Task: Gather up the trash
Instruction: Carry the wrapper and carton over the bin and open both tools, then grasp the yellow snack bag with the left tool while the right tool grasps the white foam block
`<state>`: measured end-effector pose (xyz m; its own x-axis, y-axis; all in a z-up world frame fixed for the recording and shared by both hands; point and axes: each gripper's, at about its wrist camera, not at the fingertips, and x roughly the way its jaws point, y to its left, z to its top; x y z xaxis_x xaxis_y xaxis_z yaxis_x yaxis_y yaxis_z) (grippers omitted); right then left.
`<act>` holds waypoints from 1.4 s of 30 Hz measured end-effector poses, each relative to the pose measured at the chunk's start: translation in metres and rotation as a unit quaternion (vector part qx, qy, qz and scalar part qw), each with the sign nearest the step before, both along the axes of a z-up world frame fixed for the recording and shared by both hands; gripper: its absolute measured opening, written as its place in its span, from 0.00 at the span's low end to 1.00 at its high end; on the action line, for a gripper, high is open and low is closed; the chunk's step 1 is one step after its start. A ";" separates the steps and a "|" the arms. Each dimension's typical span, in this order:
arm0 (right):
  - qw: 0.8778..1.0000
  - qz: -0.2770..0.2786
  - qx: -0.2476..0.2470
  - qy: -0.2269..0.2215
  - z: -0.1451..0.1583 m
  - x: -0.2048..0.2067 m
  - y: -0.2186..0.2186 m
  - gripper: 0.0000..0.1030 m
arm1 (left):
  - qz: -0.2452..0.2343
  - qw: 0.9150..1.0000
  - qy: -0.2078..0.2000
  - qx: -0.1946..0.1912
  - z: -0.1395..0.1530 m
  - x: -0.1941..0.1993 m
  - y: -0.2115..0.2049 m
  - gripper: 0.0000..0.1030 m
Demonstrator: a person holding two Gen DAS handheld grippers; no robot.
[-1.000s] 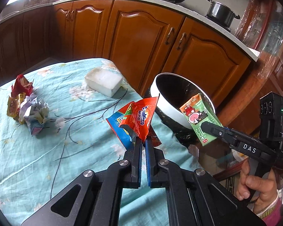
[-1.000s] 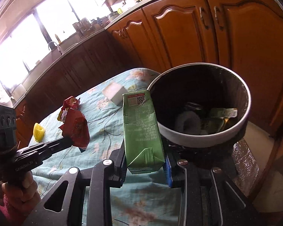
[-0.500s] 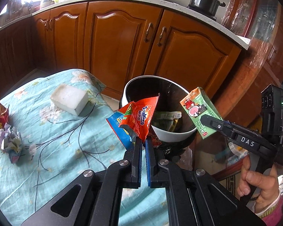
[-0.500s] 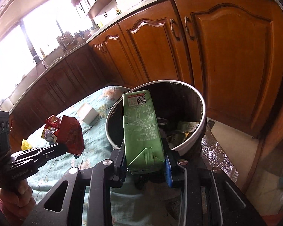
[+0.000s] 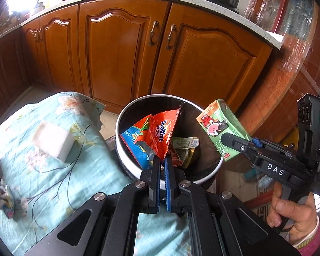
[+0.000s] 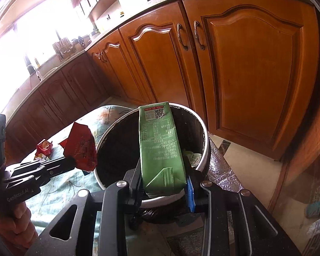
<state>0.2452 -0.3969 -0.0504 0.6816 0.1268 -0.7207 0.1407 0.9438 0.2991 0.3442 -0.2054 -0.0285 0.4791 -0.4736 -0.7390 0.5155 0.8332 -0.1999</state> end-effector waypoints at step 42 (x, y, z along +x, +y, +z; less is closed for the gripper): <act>0.995 0.021 0.081 -0.053 0.002 -0.013 0.049 0.98 | 0.136 0.989 0.017 -0.048 -0.017 -0.054 0.104 0.54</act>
